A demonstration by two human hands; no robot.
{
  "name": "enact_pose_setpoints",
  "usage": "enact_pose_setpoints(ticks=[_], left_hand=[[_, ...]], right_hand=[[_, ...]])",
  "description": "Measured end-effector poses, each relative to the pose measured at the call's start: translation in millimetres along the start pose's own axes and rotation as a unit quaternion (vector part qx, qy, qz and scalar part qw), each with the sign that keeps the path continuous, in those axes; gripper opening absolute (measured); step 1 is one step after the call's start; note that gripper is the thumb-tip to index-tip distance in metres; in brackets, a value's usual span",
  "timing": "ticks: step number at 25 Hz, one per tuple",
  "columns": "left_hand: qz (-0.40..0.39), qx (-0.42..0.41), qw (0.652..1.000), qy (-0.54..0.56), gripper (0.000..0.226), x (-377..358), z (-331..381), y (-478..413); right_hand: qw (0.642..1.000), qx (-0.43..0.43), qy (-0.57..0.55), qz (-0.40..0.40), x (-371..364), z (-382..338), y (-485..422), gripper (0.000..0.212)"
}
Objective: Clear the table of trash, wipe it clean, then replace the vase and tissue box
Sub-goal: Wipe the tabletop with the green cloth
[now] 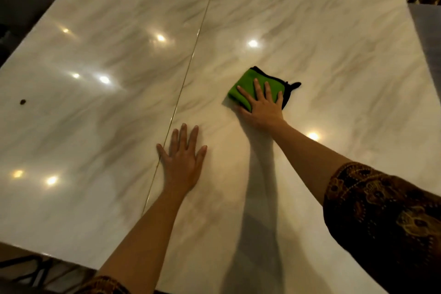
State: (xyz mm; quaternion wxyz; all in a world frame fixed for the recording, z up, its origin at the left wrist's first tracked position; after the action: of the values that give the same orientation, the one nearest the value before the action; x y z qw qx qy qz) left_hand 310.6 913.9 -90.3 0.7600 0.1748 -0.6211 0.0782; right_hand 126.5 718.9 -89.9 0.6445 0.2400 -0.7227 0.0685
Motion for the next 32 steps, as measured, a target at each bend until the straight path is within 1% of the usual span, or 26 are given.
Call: enact_pose_setpoints(ticks=[3,5,7,10,12,13,15,18,21,23,25,26,28,31,32], left_hand=[[0.012,0.006,1.000,-0.012,0.060,-1.2,-1.6,0.5],[0.016,0.003,1.000,-0.008,0.060,0.8,-0.5,0.6],[0.026,0.003,1.000,0.000,0.059,1.9,0.2,2.0],[0.033,0.011,0.999,0.017,0.057,3.0,-1.2,1.4],[0.033,0.015,0.999,0.021,0.057,1.4,-2.6,1.8],[0.036,0.015,0.999,0.020,0.057,1.1,-2.5,2.1],[0.040,0.018,0.999,0.017,0.057,0.7,-2.3,0.7],[0.042,0.021,0.999,0.010,0.059,0.4,-2.5,1.4],[0.039,0.021,0.999,0.021,0.059,-1.5,-2.7,1.2],[0.045,0.025,0.998,0.027,0.059,-1.4,-3.8,-0.4],[0.040,0.026,0.999,0.026,0.059,-0.2,-3.0,-1.9],[0.035,0.027,0.999,0.024,0.059,0.5,-2.5,-1.9],[0.032,0.028,0.999,0.018,0.059,2.1,-1.1,-1.2],[0.025,0.032,0.999,0.003,0.059,4.9,0.1,-1.8],[0.020,0.032,0.999,-0.002,0.059,4.8,0.7,-1.6]], right_hand=[[1.000,0.002,0.000,-0.004,7.1,-8.4,-33.7,0.061],[1.000,0.000,-0.008,-0.004,7.8,-13.5,-33.8,0.057],[1.000,0.023,-0.001,-0.004,-1.8,-29.9,-9.2,0.054],[0.994,0.103,0.006,0.038,-26.4,-67.7,62.0,0.055],[0.990,0.141,0.010,0.023,-38.2,-73.3,82.2,0.056],[0.988,0.150,0.018,0.026,-36.7,-69.0,72.3,0.056],[0.989,0.132,0.035,0.048,-20.1,-60.2,23.3,0.056],[0.996,0.082,0.011,0.039,7.7,-51.8,-71.3,0.055],[0.997,0.071,0.017,0.020,27.4,-49.1,-146.9,0.055],[0.999,0.052,0.013,0.008,33.5,-55.2,-178.9,0.057],[0.999,0.033,0.015,0.010,31.9,-63.7,-191.4,0.057],[0.999,0.037,0.012,0.011,30.6,-69.4,-187.3,0.057],[0.997,0.076,0.007,0.014,26.0,-82.4,-161.9,0.054],[0.990,0.141,0.023,-0.001,9.0,-106.0,-88.2,0.053],[0.983,0.179,0.030,-0.008,0.8,-112.2,-59.6,0.054]])
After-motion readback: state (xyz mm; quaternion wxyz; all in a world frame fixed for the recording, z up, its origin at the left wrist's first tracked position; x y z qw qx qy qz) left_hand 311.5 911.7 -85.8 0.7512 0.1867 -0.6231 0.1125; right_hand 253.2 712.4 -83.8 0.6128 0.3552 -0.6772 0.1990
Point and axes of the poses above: each hand's wrist, its own y-axis away from the middle knuckle, its own x-axis out of the back of the hand, z = x × y, the point moved 3 cm from there along -y, towards the middle knuckle, and after that the axes turned 3 degrees about y, right-handed, at the moved point
